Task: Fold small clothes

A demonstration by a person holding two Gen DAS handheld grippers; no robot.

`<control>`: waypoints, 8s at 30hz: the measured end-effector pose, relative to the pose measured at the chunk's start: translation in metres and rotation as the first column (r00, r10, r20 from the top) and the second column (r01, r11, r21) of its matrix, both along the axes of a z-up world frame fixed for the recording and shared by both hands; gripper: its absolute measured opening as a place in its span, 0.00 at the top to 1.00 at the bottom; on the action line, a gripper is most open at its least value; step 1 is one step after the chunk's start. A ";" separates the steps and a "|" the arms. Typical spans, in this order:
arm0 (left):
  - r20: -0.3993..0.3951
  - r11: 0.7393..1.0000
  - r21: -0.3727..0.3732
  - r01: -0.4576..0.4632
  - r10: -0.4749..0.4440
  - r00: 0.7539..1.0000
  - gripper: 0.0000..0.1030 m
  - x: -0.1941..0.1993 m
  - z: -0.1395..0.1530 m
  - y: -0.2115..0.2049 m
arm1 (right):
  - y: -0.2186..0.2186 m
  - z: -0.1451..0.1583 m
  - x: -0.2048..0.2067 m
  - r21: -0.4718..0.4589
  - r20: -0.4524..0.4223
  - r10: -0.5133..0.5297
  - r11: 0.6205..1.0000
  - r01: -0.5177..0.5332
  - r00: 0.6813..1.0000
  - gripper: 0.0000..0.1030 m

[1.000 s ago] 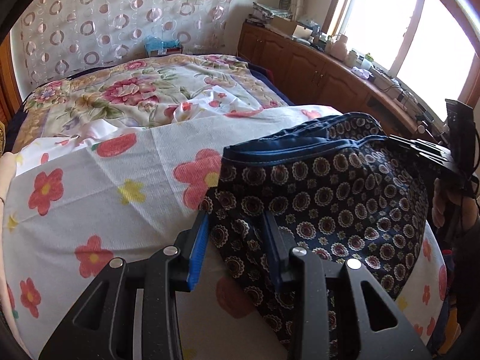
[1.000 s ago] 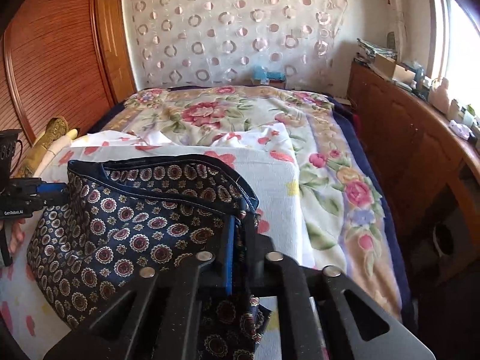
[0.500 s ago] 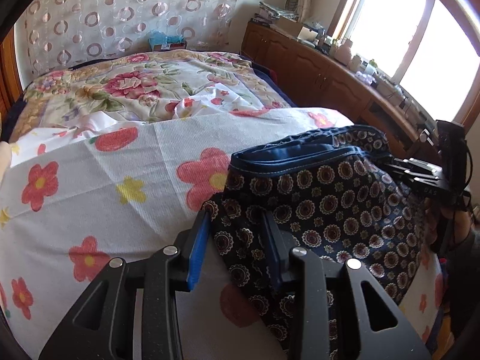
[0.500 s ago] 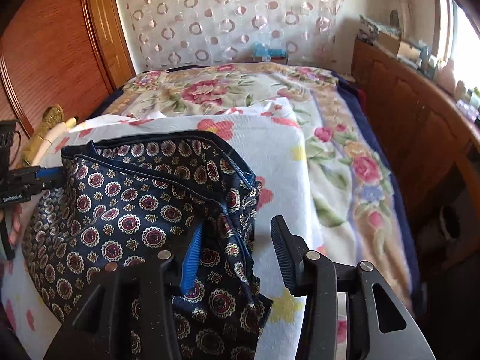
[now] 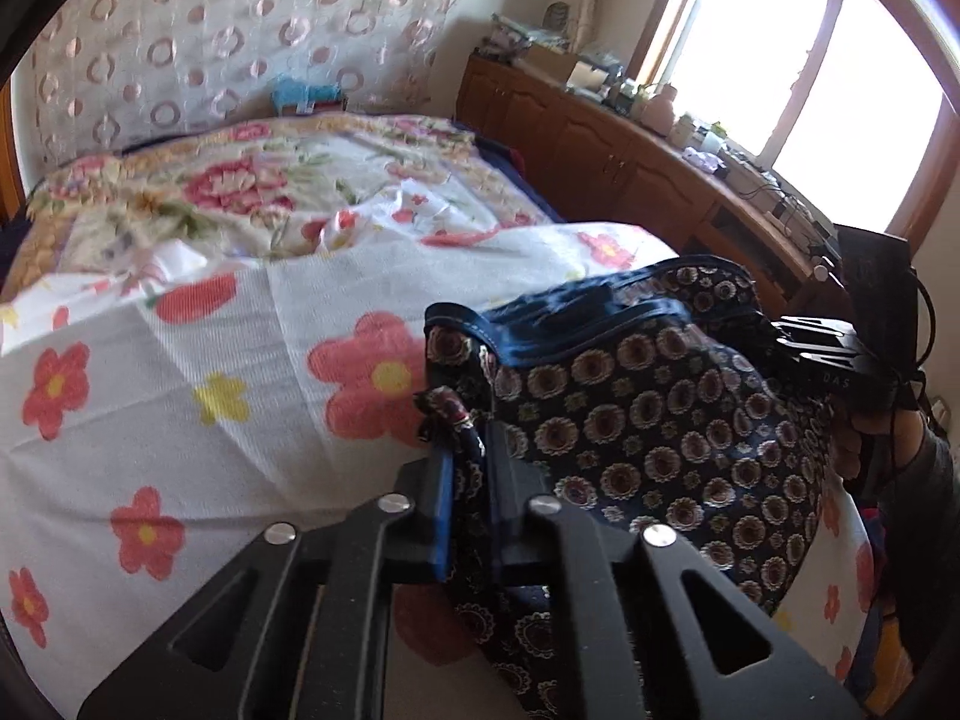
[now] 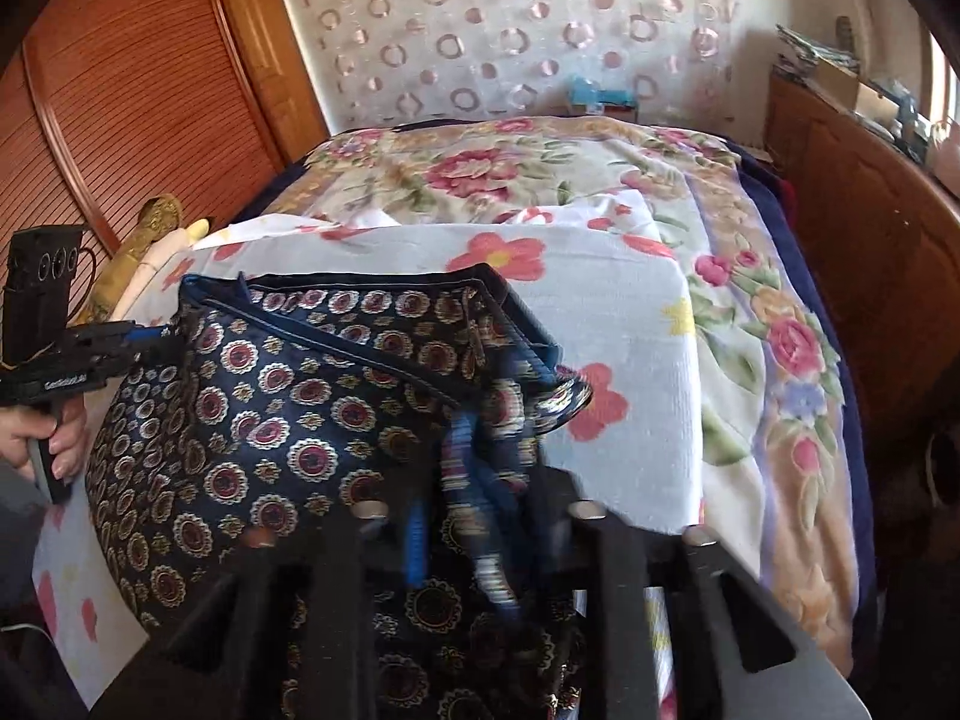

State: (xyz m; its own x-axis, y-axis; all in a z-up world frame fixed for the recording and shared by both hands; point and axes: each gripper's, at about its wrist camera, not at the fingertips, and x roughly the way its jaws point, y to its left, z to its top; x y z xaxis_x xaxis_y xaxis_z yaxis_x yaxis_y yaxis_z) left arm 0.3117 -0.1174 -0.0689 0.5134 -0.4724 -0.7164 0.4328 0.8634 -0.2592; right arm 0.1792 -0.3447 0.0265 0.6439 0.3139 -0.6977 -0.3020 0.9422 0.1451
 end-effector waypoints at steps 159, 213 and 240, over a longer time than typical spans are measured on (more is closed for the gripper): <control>0.457 0.894 -0.006 -0.449 0.401 0.794 0.79 -0.254 0.150 0.088 | 0.152 0.073 -0.247 0.084 0.519 -0.122 0.992 0.092 0.846 0.37; 0.491 0.893 -0.008 -0.451 0.396 0.776 0.78 -0.262 0.163 0.079 | 0.170 0.072 -0.252 0.105 0.521 -0.182 0.983 0.149 0.834 0.37; 0.494 0.892 -0.010 -0.453 0.398 0.773 0.78 -0.262 0.164 0.079 | 0.163 0.070 -0.249 0.101 0.525 -0.173 0.985 0.141 0.833 0.37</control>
State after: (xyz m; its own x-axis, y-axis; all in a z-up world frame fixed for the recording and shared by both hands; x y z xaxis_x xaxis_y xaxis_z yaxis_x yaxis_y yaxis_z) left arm 0.0493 -0.0382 0.0954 0.9292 -0.0619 -0.3643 0.0586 0.9981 -0.0199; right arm -0.0697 -0.1817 0.0970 0.9539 0.2046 -0.2195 -0.1963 0.9788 0.0592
